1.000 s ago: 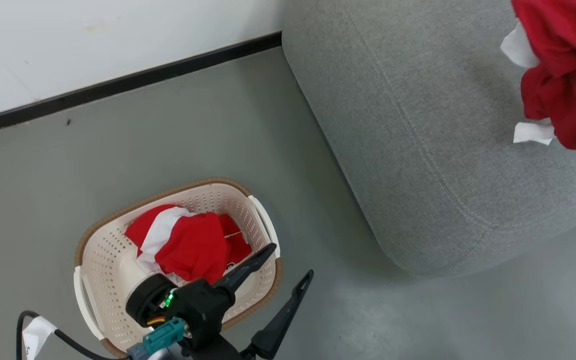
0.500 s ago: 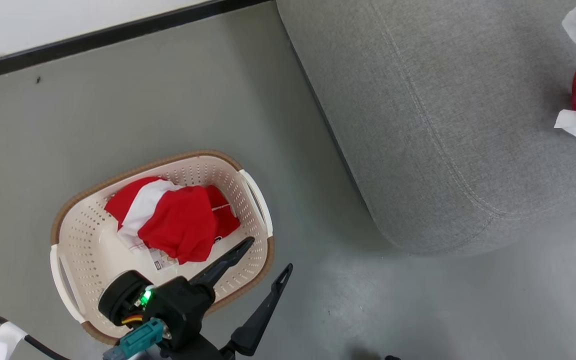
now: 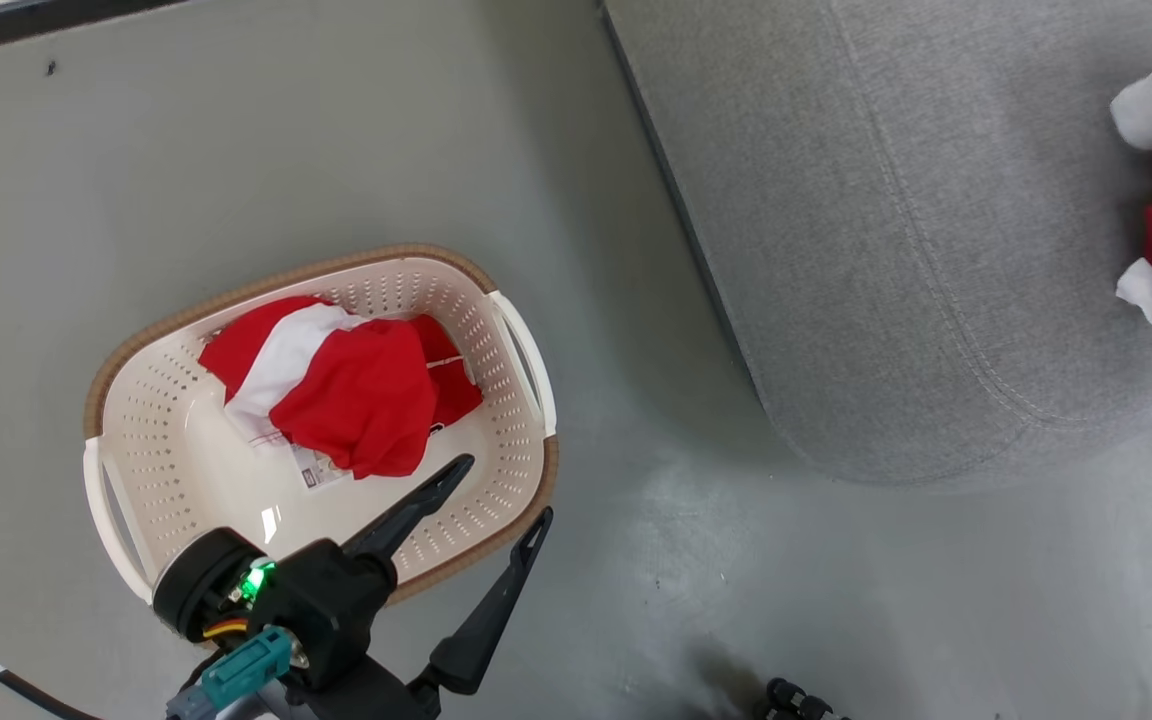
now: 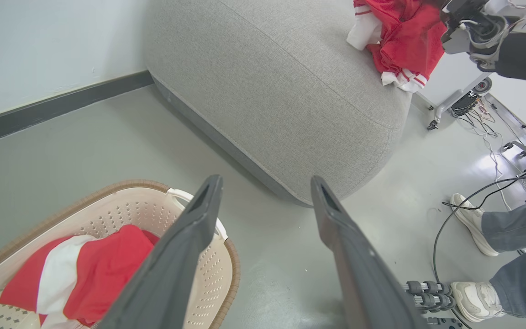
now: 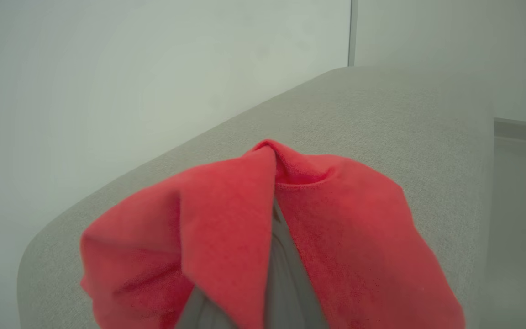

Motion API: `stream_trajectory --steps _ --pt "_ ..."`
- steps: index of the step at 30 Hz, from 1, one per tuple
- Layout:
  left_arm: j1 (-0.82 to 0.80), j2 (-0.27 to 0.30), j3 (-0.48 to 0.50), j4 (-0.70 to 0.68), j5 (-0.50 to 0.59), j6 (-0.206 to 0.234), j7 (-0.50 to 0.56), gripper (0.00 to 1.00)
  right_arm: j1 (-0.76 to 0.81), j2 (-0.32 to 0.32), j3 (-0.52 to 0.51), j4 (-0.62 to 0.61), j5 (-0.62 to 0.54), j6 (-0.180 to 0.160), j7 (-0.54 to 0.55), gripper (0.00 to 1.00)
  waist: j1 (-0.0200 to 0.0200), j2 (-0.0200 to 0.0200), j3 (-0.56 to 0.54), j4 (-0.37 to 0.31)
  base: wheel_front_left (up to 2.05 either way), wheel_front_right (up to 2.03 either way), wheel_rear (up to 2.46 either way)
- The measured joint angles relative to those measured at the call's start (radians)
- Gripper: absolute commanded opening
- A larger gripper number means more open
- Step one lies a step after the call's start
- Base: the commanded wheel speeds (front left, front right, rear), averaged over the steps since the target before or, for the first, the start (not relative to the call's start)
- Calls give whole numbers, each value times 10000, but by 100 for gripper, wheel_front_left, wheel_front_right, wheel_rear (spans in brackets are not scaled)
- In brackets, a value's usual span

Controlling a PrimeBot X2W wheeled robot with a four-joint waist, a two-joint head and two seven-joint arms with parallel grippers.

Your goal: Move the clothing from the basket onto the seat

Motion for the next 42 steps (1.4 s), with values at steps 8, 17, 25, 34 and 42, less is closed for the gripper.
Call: stream_trajectory --steps 8,17,25,34,42 --pt "3 44 159 -104 0 90 0 100 -383 510 75 207 -111 -23 0 0 0 0 284 234 0 0 0" --pt "-19 82 244 -100 -2 159 -13 100 -389 713 10 746 -284 -136 0 5 0 0 306 276 0 0 0" --pt "-81 -2 288 59 -36 150 -150 100 -361 849 234 639 -1018 -209 0 100 0 0 115 293 0 0 0" --pt "-300 -405 180 418 -113 63 -364 100 165 525 458 374 -1806 -94 0 100 -1 -1 -375 248 0 0 0" --pt "-541 -918 -50 1024 -253 -96 -642 100 1196 593 662 -439 -2466 -92 0 100 -1 -1 -975 239 0 0 0"
